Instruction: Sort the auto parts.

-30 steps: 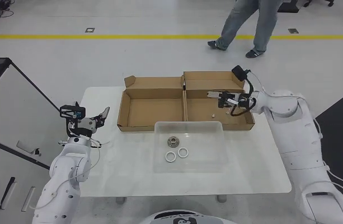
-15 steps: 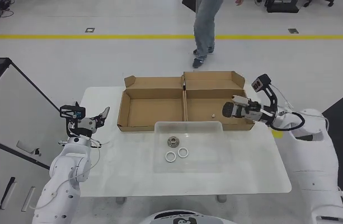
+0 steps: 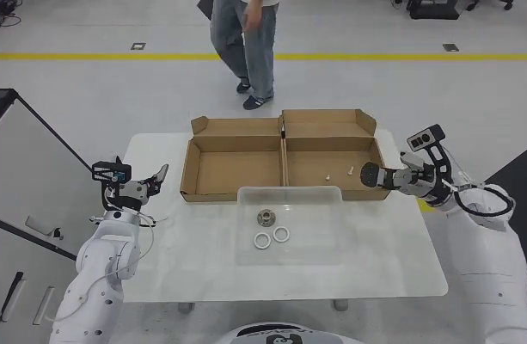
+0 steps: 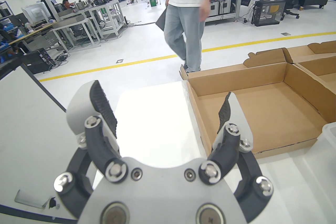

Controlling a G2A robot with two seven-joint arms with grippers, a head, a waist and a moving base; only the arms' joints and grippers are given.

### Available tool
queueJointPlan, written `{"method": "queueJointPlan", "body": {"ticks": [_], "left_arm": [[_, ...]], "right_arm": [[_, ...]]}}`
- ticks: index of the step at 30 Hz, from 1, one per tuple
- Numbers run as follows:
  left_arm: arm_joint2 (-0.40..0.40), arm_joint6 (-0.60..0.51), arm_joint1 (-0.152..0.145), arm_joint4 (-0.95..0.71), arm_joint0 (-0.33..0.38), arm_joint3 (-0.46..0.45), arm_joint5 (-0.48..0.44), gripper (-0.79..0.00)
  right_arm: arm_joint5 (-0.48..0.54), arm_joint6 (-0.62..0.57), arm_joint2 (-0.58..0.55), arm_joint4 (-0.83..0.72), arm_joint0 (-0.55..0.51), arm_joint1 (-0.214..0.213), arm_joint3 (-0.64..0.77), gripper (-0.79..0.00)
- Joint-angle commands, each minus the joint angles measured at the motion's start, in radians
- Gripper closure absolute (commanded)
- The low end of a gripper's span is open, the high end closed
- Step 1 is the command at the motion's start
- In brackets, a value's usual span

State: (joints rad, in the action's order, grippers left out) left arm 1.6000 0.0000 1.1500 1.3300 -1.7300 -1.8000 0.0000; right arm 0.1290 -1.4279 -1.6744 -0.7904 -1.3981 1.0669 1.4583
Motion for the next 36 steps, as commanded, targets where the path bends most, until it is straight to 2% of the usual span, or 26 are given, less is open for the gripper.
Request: {"method": "queueJointPlan", "body": {"ticks": [1, 3, 19, 22, 28, 36], "left_arm": [[0.000, 0.000, 0.000, 0.000, 0.000, 0.000, 0.000, -0.785], [0.000, 0.000, 0.000, 0.000, 0.000, 0.000, 0.000, -0.785], [0.002, 0.002, 0.000, 0.001, 0.001, -0.003, 0.001, -0.785], [0.014, -0.012, -0.004, 0.064, -0.002, -0.057, -0.022, -0.785], [0.019, -0.206, -0.018, 0.198, 0.039, -0.183, -0.162, -0.785], [-0.039, -0.427, -0.035, 0.318, 0.135, -0.337, -0.464, -0.785]], "right_arm": [[0.005, -0.025, -0.008, -0.036, -0.005, -0.001, -0.012, -0.785], [0.014, -0.063, -0.013, -0.078, -0.005, -0.001, -0.024, -0.785], [0.014, -0.063, -0.013, -0.078, -0.005, -0.001, -0.024, -0.785], [0.014, -0.063, -0.013, -0.078, -0.005, -0.001, -0.024, -0.785], [0.014, -0.063, -0.013, -0.078, -0.005, -0.001, -0.024, -0.785], [0.014, -0.063, -0.013, -0.078, -0.005, -0.001, -0.024, -0.785]]}}
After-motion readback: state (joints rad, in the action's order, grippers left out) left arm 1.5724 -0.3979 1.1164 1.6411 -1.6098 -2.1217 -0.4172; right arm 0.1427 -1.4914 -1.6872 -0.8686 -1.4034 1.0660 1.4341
